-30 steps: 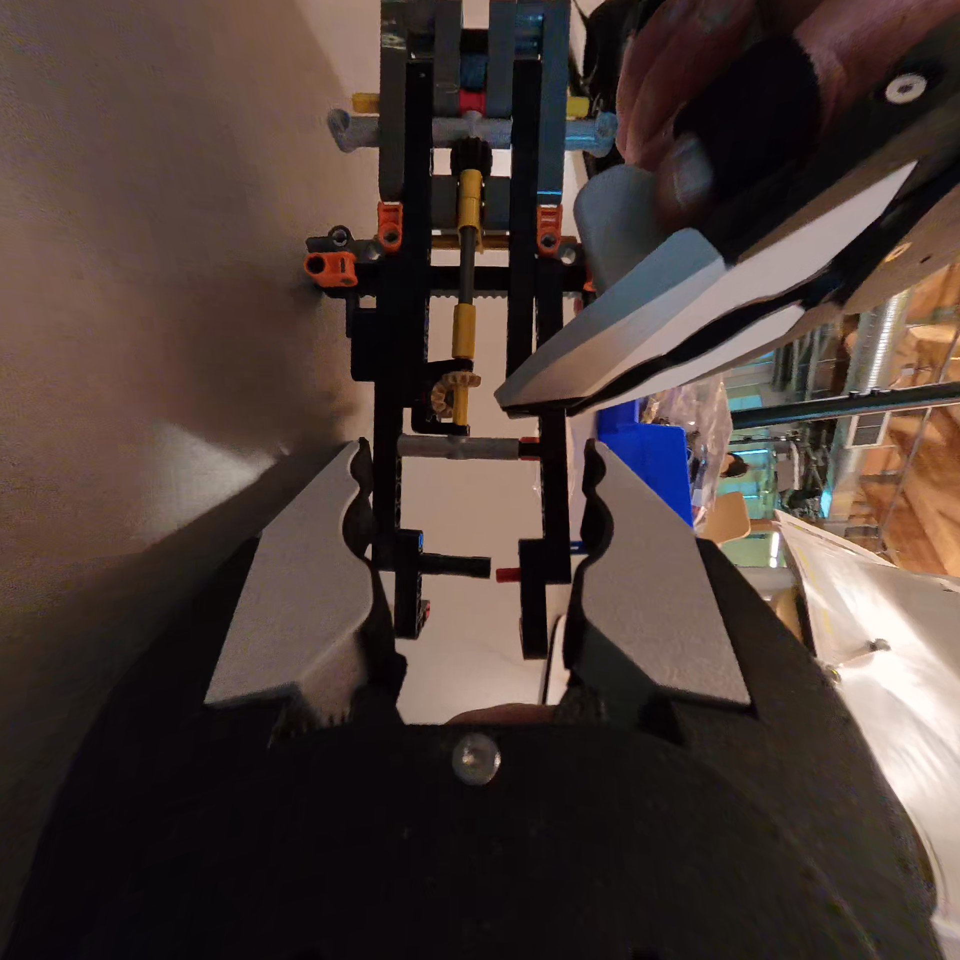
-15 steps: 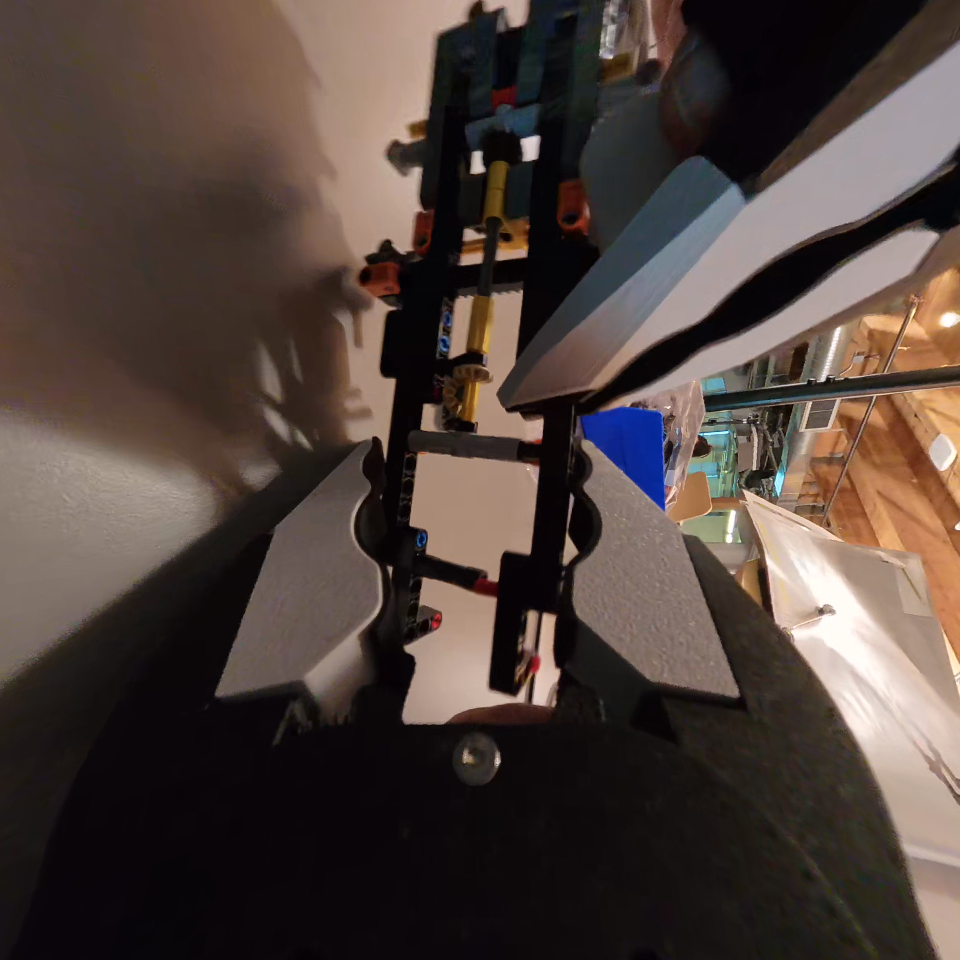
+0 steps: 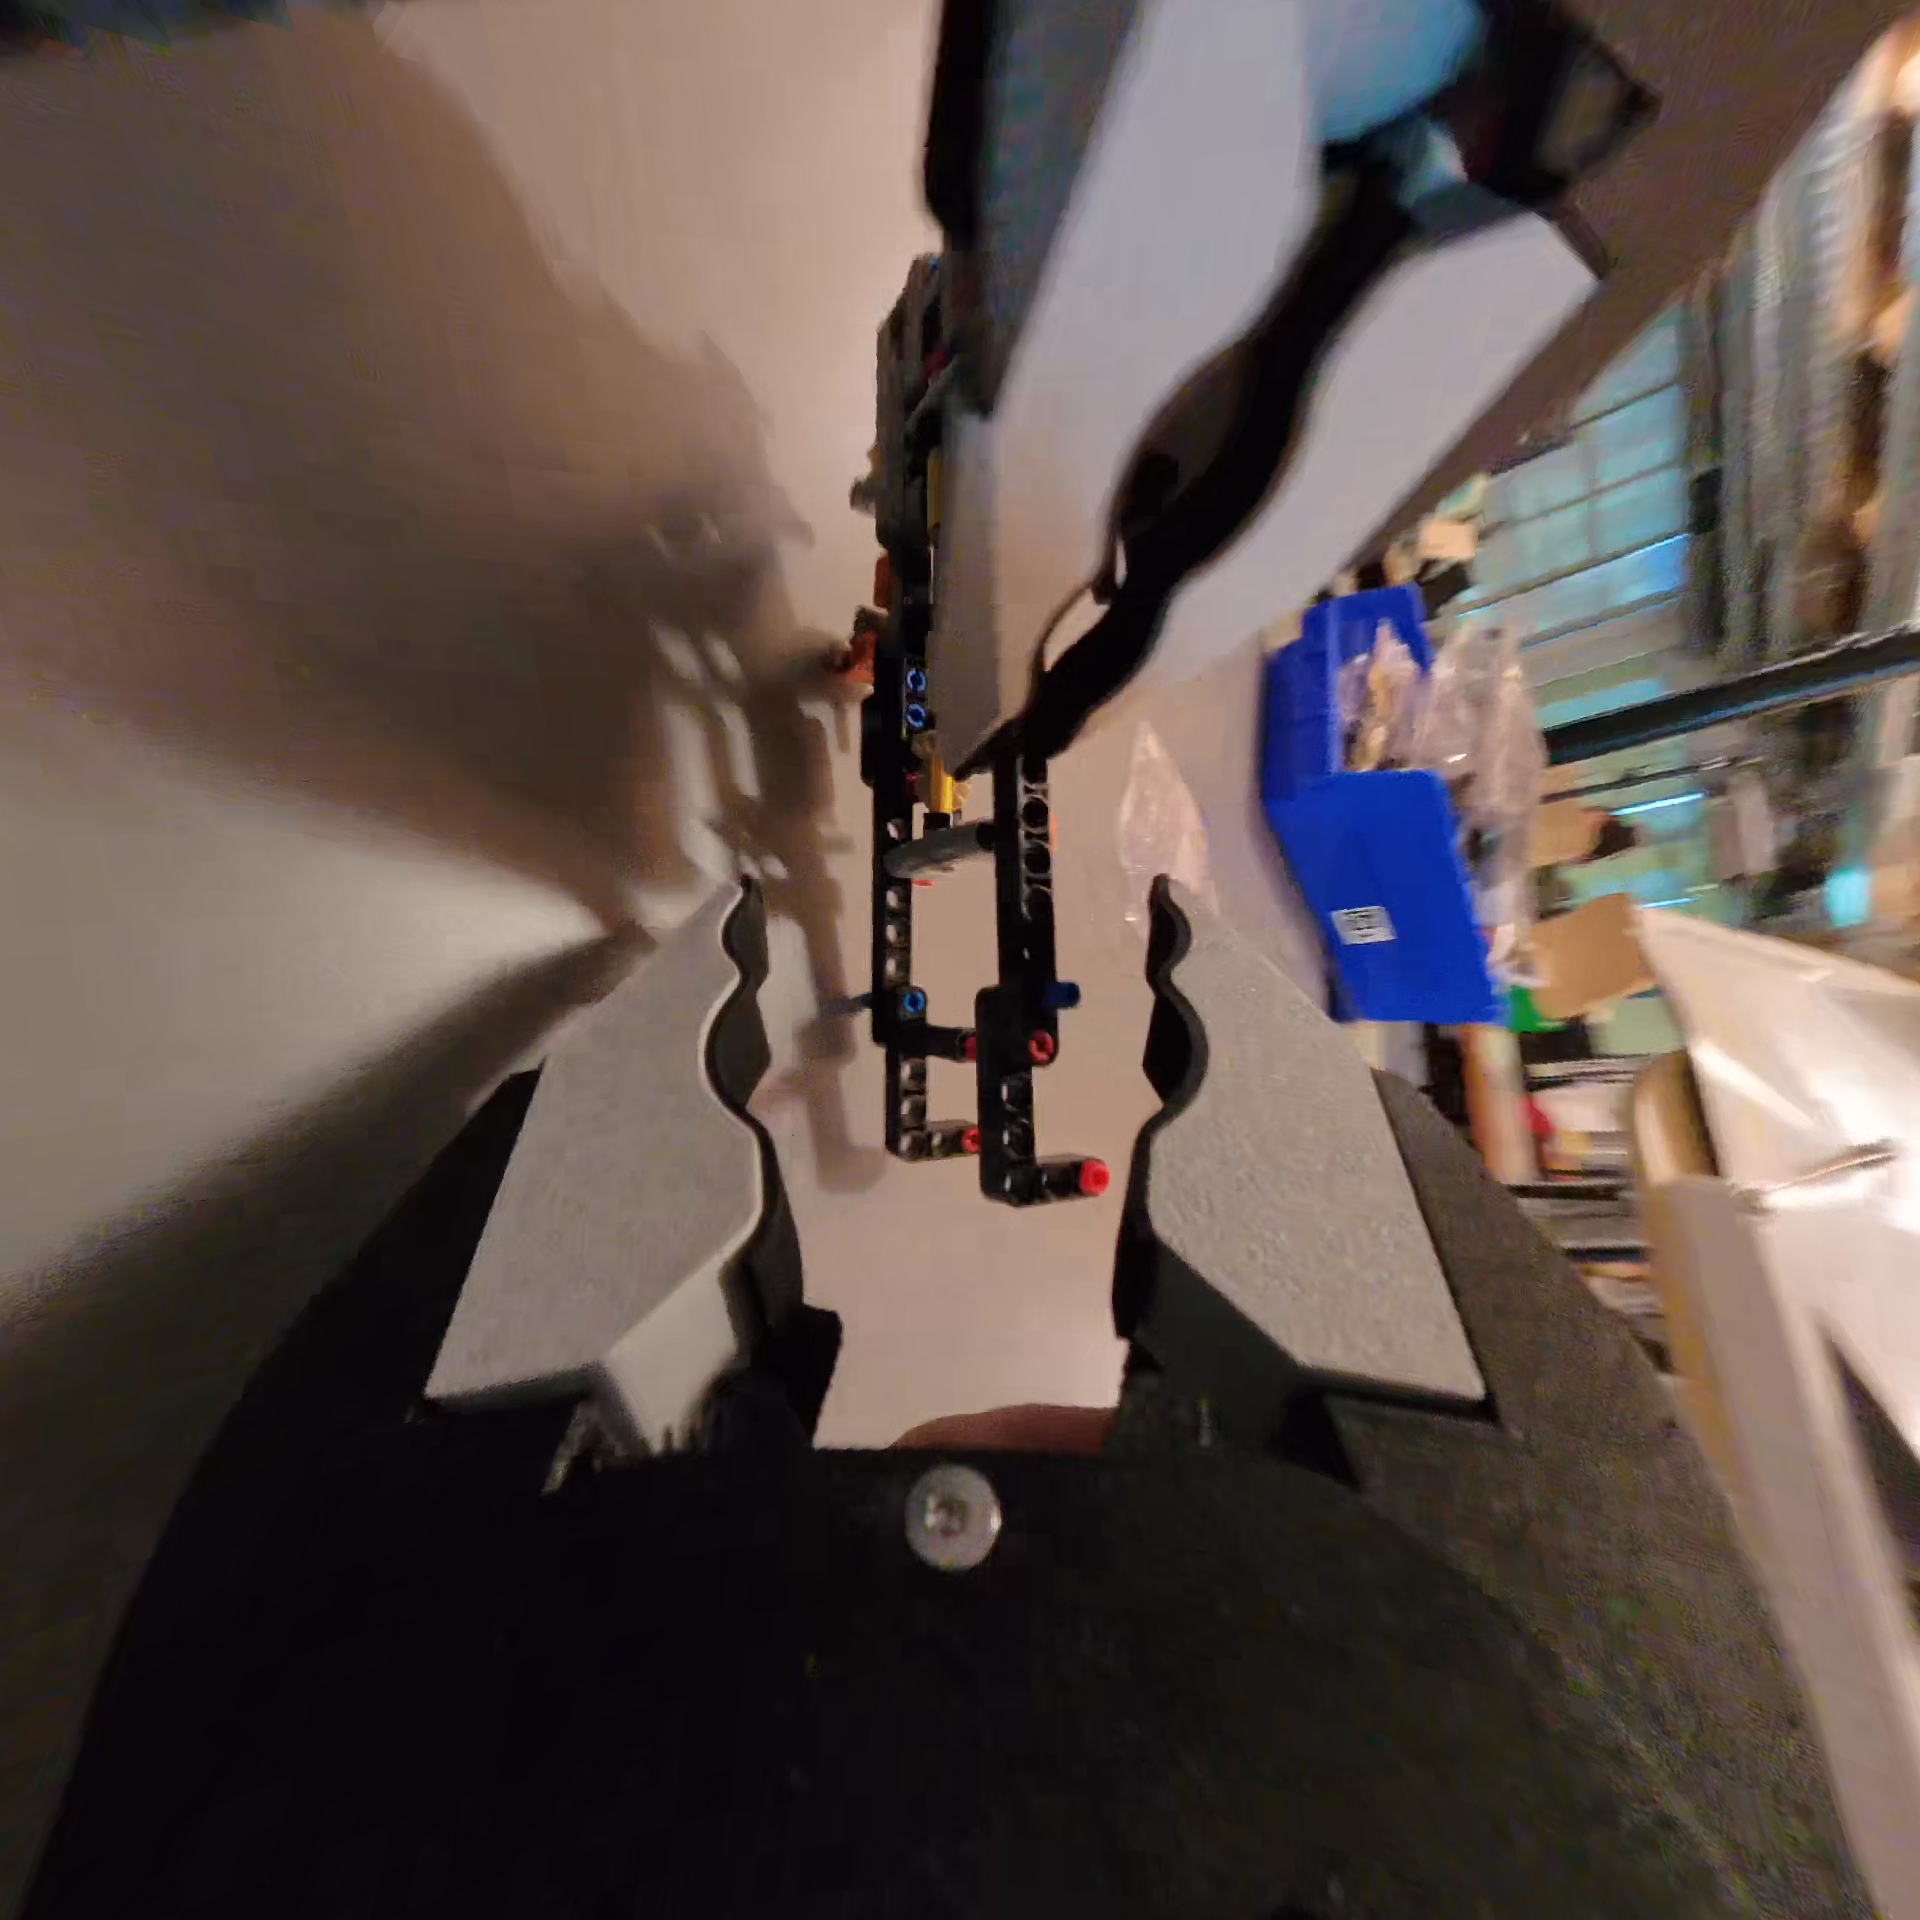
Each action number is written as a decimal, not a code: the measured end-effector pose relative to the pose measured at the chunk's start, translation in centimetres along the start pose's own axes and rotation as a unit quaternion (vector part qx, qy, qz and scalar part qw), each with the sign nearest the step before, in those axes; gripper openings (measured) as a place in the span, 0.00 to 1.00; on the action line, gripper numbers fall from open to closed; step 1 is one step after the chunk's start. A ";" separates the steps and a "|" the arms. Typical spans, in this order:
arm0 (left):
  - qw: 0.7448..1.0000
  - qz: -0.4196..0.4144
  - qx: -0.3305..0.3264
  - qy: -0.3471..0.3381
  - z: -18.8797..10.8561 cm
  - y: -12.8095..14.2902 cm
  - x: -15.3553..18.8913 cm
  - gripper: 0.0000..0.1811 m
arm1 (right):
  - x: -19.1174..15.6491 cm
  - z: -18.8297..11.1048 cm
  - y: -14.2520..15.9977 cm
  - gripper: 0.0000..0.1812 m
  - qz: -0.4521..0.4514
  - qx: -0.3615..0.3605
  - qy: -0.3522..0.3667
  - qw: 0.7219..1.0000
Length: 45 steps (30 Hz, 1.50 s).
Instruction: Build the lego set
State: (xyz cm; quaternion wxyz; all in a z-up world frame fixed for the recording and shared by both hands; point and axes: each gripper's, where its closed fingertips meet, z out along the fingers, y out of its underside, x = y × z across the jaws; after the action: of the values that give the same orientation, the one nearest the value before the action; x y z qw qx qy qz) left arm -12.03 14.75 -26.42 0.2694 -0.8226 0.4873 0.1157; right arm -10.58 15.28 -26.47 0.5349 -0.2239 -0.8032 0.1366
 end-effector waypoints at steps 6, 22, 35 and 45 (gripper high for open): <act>0.991 0.080 0.016 -0.104 0.8 0.3 -0.2 0.03 | 0.0 -1.5 -0.8 0.33 0.177 0.026 -0.122 0.976; 0.967 0.161 0.063 -0.189 3.1 1.6 2.2 0.08 | -3.0 2.9 2.8 0.36 0.312 -0.083 -0.314 0.893; 0.994 0.000 0.097 -0.054 1.6 1.9 0.2 0.29 | -3.1 3.1 2.9 0.37 0.305 -0.077 -0.321 0.893; 0.990 0.030 0.122 -0.066 1.4 1.0 1.8 0.10 | -2.0 2.7 3.1 0.34 0.267 -0.053 -0.296 0.916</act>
State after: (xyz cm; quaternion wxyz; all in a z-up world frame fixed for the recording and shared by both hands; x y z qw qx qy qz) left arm -11.85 13.83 -28.70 0.3953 -0.7590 0.5039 0.1174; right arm -11.74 17.03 -30.53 0.2035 -0.4070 -0.8413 0.2919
